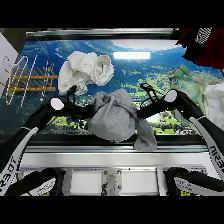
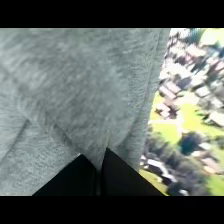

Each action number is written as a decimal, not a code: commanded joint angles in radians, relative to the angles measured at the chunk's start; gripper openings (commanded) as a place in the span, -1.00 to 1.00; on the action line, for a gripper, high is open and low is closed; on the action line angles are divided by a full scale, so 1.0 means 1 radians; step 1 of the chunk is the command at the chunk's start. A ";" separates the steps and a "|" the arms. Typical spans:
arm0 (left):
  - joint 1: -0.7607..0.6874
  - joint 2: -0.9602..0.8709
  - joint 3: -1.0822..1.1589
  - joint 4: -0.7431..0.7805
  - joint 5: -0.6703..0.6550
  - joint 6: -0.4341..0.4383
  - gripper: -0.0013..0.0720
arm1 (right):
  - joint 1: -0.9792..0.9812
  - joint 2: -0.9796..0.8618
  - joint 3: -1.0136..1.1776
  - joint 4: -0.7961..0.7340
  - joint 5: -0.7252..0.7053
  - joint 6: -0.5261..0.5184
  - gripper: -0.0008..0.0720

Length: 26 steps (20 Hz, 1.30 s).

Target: Fold the clothes and pants, and hang the long-sleeved shirts on hangers.

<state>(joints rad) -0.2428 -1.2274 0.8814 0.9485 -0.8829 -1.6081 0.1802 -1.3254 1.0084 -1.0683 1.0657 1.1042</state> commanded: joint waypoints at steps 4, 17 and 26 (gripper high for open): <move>0.110 0.269 0.499 0.001 -0.103 0.087 -0.93 | -0.055 0.293 0.369 -0.148 0.134 0.013 -0.93; 0.120 0.528 0.801 0.002 0.014 0.117 -0.93 | -0.054 0.720 0.535 -0.151 -0.214 0.212 -0.93; 0.120 0.000 0.799 0.002 -0.436 0.116 0.40 | -0.054 0.441 0.527 -0.440 0.324 0.430 -0.93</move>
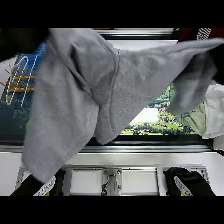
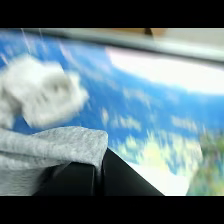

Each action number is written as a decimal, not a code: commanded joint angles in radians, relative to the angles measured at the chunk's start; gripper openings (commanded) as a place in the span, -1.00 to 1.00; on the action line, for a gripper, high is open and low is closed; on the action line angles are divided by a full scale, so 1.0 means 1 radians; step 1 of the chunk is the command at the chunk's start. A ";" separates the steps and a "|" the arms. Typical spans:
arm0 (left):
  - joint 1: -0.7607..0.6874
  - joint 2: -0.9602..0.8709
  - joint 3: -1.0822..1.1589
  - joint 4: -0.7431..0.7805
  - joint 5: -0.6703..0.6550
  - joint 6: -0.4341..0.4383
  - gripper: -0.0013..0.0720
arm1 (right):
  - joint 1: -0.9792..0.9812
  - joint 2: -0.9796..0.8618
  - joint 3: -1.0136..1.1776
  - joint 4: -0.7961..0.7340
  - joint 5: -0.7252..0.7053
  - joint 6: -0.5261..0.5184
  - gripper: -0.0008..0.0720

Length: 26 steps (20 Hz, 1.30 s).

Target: Fold the clothes and pants, and hang the long-sleeved shirts on hangers.

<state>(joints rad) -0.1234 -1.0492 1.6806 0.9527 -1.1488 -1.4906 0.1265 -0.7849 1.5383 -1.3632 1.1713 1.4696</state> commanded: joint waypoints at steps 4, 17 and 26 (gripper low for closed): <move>0.033 -0.374 -0.002 0.034 -0.229 -0.016 0.88 | -0.001 -0.225 -0.081 -0.231 0.253 0.064 -0.93; 0.484 0.023 -0.961 0.385 -0.100 -0.032 0.88 | 0.001 -0.252 -0.271 -0.203 0.179 0.065 -0.93; 0.594 -0.124 -1.128 0.309 -0.005 0.017 0.88 | 0.001 -0.252 -0.273 -0.196 0.168 0.064 -0.93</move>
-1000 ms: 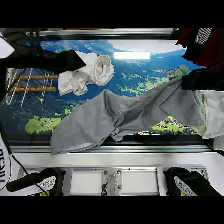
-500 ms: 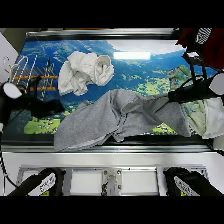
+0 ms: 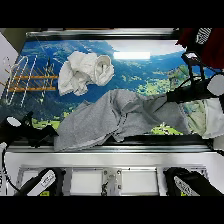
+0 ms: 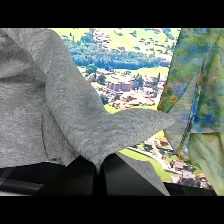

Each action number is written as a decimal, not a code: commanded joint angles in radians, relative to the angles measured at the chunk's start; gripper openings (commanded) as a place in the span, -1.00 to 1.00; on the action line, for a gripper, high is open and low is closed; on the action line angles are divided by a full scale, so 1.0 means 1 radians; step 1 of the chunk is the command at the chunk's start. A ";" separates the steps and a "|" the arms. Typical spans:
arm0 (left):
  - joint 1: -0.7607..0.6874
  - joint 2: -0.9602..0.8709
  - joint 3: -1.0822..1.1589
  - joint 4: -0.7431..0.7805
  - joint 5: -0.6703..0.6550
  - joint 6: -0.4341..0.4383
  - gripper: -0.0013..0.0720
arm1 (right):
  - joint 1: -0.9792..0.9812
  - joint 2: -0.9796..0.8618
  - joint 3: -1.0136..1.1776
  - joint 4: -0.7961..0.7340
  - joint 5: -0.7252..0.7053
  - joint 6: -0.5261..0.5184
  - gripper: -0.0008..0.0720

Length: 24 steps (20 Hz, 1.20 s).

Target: Fold the clothes and pants, and hang the long-sleeved shirts on hangers.

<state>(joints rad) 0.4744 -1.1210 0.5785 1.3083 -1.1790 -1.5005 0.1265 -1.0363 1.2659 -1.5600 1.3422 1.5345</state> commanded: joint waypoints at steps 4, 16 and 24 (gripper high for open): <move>-0.114 -0.122 0.010 -0.089 0.006 0.046 0.87 | 0.001 -0.001 0.000 0.000 -0.015 0.000 -0.93; -0.069 0.297 0.851 -0.385 -0.003 0.034 -0.93 | -0.001 0.135 0.310 -0.053 -0.214 -0.023 -0.93; -0.059 0.533 1.275 -0.412 0.285 0.033 -0.93 | -0.001 0.383 0.407 -0.053 -0.364 -0.008 -0.93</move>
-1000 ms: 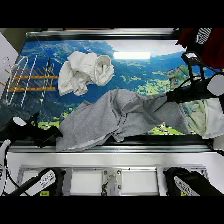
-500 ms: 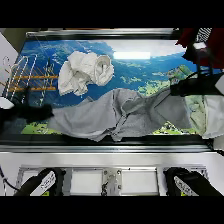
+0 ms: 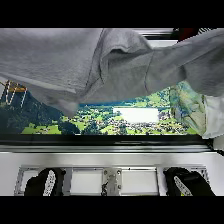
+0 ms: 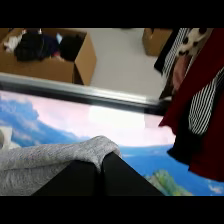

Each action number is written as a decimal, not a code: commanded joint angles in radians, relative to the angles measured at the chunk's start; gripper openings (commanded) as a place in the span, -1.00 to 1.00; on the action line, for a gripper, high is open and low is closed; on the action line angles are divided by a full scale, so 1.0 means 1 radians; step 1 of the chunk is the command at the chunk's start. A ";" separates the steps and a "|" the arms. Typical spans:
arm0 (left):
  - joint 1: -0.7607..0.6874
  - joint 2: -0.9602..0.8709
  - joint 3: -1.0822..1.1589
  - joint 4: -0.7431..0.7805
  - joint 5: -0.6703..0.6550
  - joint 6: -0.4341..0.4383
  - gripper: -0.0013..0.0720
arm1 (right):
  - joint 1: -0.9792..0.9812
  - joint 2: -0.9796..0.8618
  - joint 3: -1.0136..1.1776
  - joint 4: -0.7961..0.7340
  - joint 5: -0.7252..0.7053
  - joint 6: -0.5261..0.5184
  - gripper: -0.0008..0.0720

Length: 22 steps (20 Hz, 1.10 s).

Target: Fold the clothes and pants, and hang the long-sleeved shirts on hangers.

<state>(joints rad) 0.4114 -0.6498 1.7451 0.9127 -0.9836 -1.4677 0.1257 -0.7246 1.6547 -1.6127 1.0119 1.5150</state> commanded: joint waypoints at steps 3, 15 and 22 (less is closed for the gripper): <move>0.004 0.034 0.151 -0.018 0.081 -0.015 -0.93 | 0.000 0.100 0.018 -0.008 -0.020 0.037 -0.93; -0.318 -0.602 0.204 0.100 -0.271 -0.120 -0.93 | -0.005 -0.349 0.015 -0.091 0.483 0.126 -0.93; -0.526 -0.982 0.206 0.274 -0.124 -0.188 0.91 | -0.149 -0.673 0.015 -0.094 0.300 0.106 0.74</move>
<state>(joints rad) -0.0666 -1.5154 1.9495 1.1336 -1.1389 -1.6165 0.0261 -1.3052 1.6695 -1.7065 1.3380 1.6344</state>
